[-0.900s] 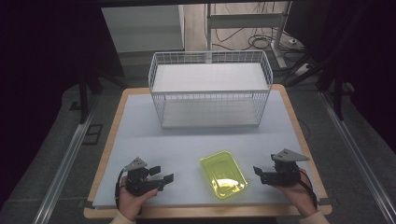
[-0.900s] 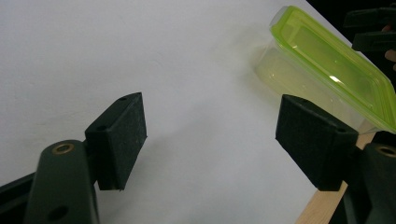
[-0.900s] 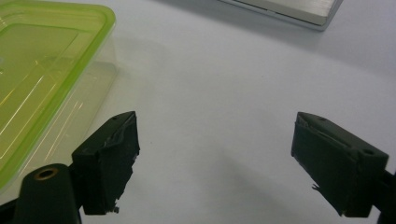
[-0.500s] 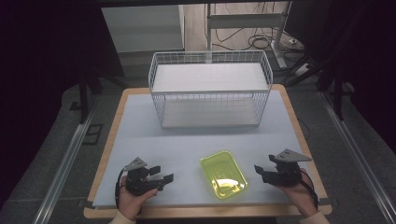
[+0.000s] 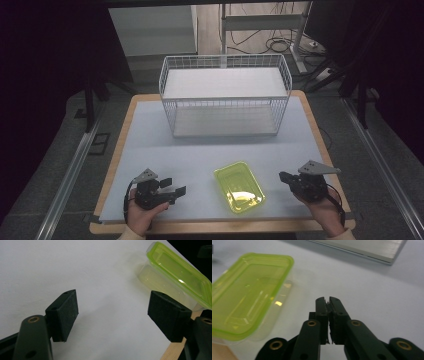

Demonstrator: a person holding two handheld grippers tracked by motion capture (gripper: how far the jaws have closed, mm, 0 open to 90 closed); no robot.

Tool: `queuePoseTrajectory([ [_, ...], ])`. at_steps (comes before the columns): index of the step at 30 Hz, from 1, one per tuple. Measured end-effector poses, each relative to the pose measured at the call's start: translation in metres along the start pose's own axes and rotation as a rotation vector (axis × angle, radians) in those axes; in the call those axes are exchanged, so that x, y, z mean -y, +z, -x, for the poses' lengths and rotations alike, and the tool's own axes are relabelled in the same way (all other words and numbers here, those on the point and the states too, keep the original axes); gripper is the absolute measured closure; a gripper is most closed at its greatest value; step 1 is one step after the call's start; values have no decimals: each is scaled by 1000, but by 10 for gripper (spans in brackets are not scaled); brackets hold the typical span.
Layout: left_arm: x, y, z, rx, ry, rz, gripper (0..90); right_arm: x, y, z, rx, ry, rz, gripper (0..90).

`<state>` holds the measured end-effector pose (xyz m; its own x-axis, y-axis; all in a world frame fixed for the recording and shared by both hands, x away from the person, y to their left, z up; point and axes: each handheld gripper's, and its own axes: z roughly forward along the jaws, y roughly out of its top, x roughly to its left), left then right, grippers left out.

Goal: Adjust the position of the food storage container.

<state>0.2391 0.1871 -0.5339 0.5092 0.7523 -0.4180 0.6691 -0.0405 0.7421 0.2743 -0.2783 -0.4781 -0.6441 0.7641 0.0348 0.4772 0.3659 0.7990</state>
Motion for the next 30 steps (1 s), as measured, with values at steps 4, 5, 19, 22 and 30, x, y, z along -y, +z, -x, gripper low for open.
queuePoseTrajectory([
  [4,0,0,0,-1,-3,-1,240,-3,-4,-11,-37,-23,12,899],
  [5,0,1,0,0,-2,-2,240,-6,-6,-18,-61,-34,17,899],
  [19,0,1,1,4,-3,-5,240,-10,-1,-81,-251,-147,-24,899],
  [22,0,1,1,8,-5,-3,238,-10,2,-87,-266,-160,-34,899],
  [30,0,2,1,9,-2,-10,236,-7,20,-122,-343,-227,-91,899],
])
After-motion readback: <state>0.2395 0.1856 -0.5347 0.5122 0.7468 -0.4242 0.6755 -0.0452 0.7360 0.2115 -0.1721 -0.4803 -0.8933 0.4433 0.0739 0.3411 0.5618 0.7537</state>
